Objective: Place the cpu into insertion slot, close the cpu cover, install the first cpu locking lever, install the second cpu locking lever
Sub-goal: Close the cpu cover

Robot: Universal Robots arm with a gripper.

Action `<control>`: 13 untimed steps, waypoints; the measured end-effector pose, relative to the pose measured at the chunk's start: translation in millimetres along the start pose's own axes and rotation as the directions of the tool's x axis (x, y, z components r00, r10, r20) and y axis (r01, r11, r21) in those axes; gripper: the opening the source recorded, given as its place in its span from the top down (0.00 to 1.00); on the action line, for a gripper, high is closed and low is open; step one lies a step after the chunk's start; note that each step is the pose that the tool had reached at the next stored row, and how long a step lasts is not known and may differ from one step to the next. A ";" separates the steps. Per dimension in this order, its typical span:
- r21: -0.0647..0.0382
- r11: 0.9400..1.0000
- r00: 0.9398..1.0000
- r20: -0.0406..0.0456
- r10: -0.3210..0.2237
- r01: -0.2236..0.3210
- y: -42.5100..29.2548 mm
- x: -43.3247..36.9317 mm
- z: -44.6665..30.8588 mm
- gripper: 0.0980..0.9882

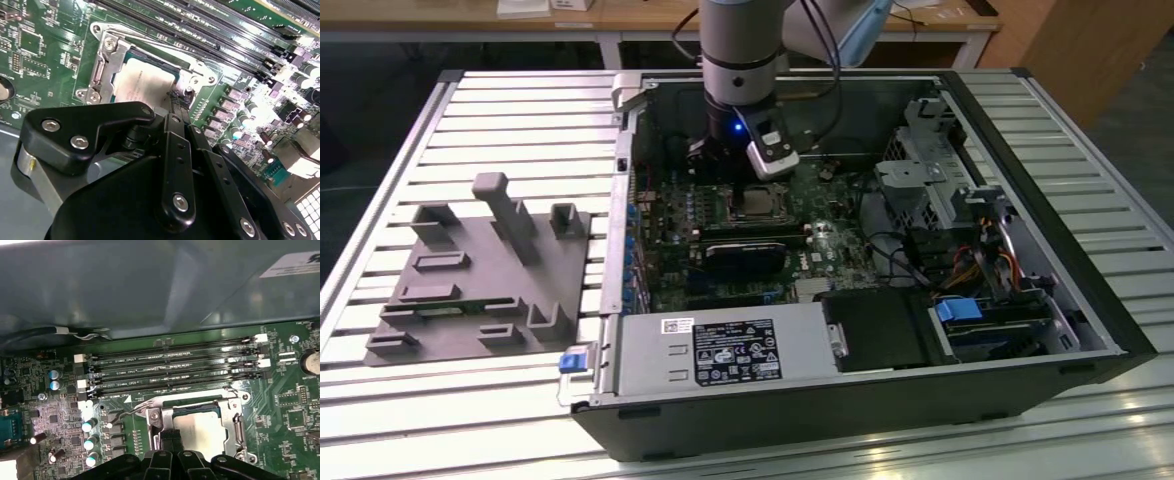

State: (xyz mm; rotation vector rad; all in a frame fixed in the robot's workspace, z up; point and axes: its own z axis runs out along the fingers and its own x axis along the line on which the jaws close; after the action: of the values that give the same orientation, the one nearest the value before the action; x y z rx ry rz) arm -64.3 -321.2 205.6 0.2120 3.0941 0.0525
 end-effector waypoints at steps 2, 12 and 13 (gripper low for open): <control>0.000 1.000 1.000 0.000 0.000 0.000 -0.2 1.0 1.3 1.00; 0.000 1.000 1.000 0.000 0.000 0.000 -0.7 3.6 5.8 1.00; 0.000 1.000 1.000 0.000 0.000 0.000 -0.7 3.6 5.8 1.00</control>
State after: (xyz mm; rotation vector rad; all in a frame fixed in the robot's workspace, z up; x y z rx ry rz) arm -67.8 -321.3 199.7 0.2119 3.0943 0.0521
